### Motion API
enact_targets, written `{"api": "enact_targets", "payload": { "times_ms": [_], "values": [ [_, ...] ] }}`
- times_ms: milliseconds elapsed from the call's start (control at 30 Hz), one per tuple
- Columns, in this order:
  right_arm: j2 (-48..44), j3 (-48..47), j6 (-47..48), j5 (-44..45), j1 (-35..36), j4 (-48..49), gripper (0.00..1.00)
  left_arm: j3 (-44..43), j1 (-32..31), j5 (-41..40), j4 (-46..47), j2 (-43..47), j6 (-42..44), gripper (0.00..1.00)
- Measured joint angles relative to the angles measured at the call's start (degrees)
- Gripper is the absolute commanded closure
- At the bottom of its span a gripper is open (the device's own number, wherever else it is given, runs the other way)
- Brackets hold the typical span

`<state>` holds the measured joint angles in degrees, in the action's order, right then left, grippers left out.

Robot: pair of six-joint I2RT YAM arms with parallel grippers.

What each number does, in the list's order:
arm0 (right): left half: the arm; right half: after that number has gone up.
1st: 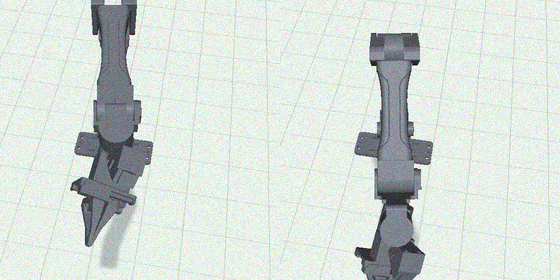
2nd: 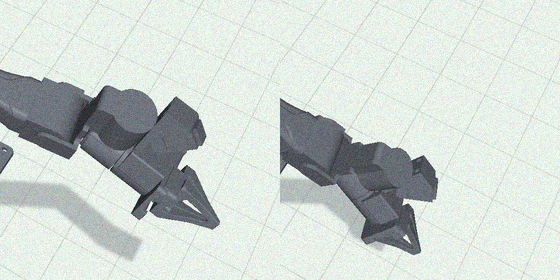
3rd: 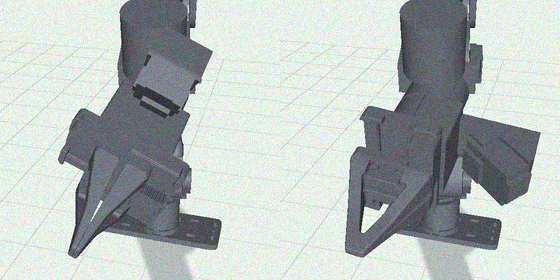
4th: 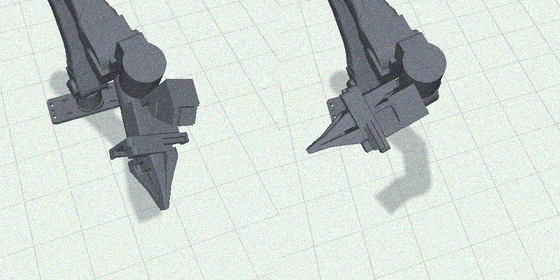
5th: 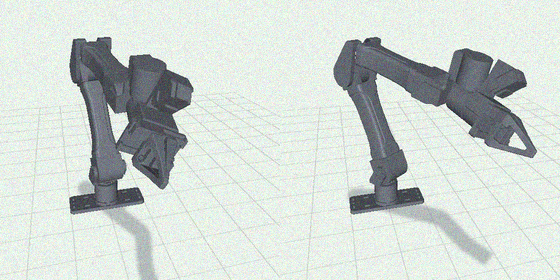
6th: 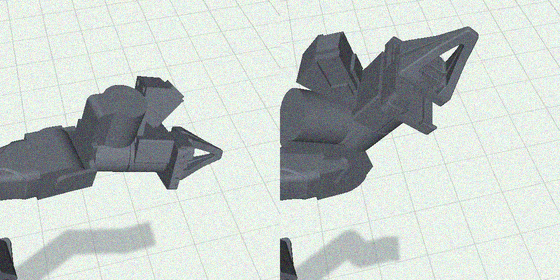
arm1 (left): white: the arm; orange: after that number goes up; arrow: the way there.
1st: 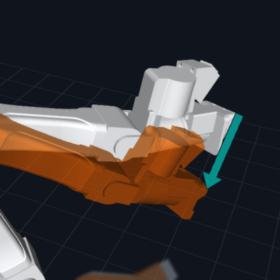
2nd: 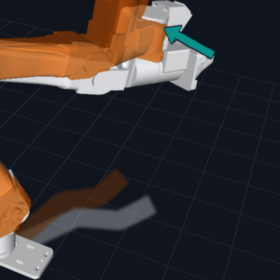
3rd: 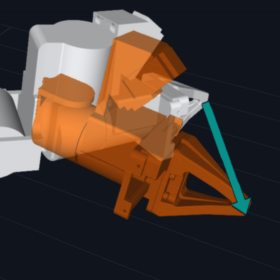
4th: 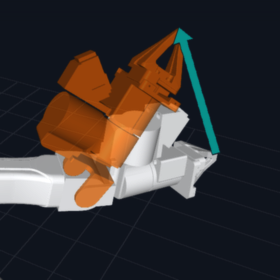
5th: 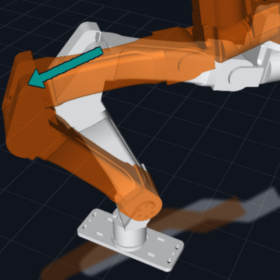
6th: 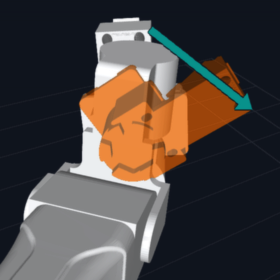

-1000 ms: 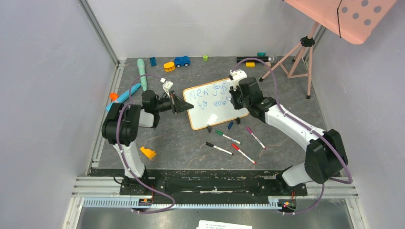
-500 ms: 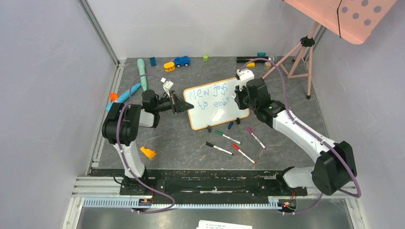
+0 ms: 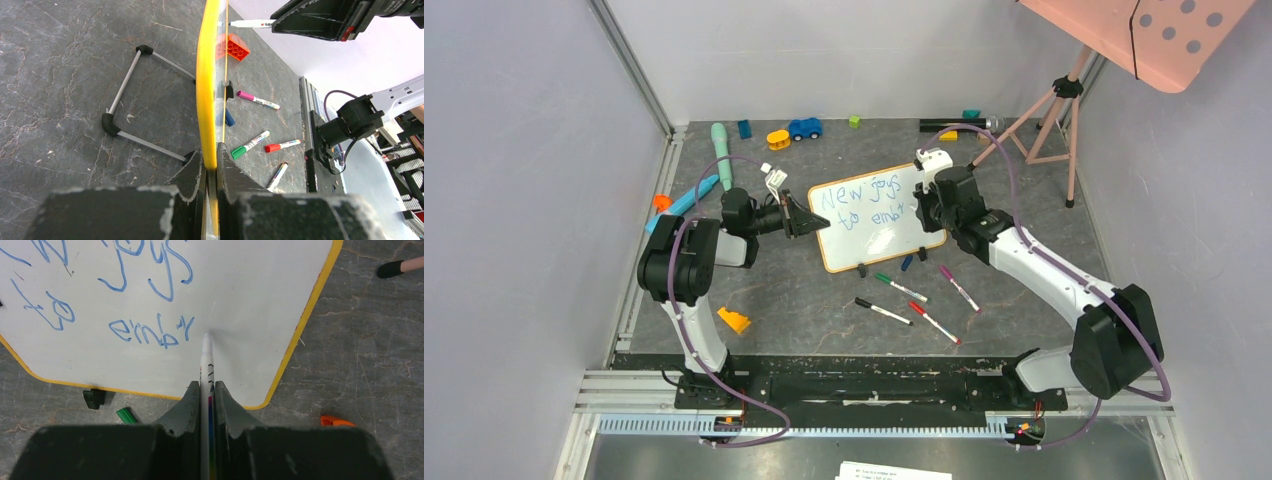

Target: Write a sentence on the whiteboard

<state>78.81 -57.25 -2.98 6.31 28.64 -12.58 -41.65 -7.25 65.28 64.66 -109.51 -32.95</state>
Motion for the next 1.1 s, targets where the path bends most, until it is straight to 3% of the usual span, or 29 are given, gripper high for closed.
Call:
{"api": "enact_targets", "payload": {
  "times_ms": [1100],
  "values": [
    [3.67,-2.71,0.00,-2.43,0.00,1.42,1.00,0.00,0.00,-0.20,-0.31,0.00,-0.02,0.98]
  ]
}}
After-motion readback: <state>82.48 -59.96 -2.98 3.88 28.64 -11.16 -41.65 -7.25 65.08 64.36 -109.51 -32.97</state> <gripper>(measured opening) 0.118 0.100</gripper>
